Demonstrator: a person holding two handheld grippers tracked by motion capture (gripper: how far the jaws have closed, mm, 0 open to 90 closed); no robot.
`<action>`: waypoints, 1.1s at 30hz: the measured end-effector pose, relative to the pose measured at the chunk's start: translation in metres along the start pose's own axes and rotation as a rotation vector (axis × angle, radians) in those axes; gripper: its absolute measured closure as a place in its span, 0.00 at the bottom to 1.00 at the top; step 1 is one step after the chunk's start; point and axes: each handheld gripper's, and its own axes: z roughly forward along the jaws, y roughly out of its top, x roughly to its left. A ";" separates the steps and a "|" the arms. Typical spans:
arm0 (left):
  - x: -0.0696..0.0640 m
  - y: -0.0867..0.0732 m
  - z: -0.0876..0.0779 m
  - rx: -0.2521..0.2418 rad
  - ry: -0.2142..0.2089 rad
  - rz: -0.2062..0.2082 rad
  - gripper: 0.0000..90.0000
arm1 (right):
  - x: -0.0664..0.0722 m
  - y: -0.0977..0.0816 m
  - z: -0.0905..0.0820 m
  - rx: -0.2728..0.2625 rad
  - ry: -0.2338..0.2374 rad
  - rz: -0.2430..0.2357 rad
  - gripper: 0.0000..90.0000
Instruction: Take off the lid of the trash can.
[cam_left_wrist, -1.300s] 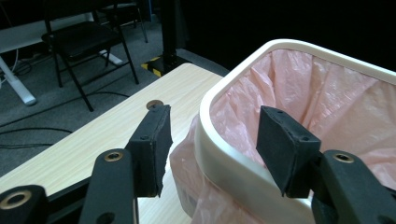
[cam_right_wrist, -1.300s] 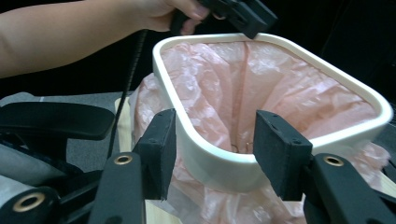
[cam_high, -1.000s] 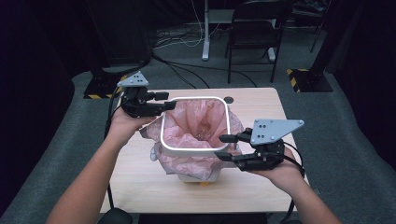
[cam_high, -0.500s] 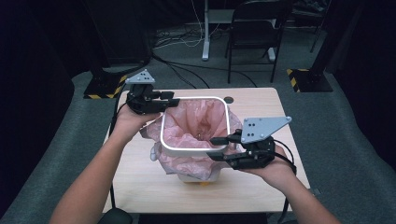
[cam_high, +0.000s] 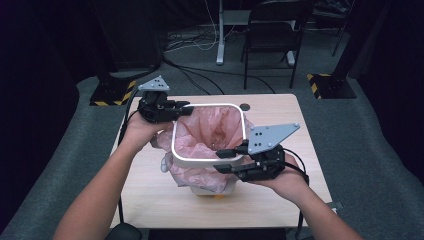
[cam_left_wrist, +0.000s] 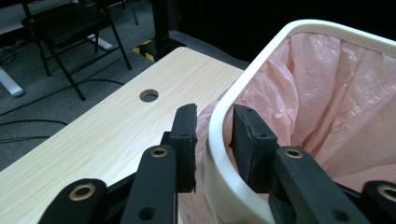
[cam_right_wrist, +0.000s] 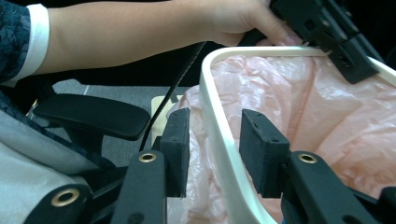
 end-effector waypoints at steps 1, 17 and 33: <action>0.000 0.000 0.000 0.001 -0.001 0.000 0.80 | 0.001 0.001 0.001 0.006 0.000 -0.006 0.70; -0.001 -0.001 0.004 0.019 -0.007 0.010 0.82 | -0.007 0.000 0.015 0.105 0.015 0.006 0.76; -0.001 0.001 0.006 0.049 -0.002 0.047 0.83 | -0.018 -0.002 0.019 0.143 0.076 0.005 0.89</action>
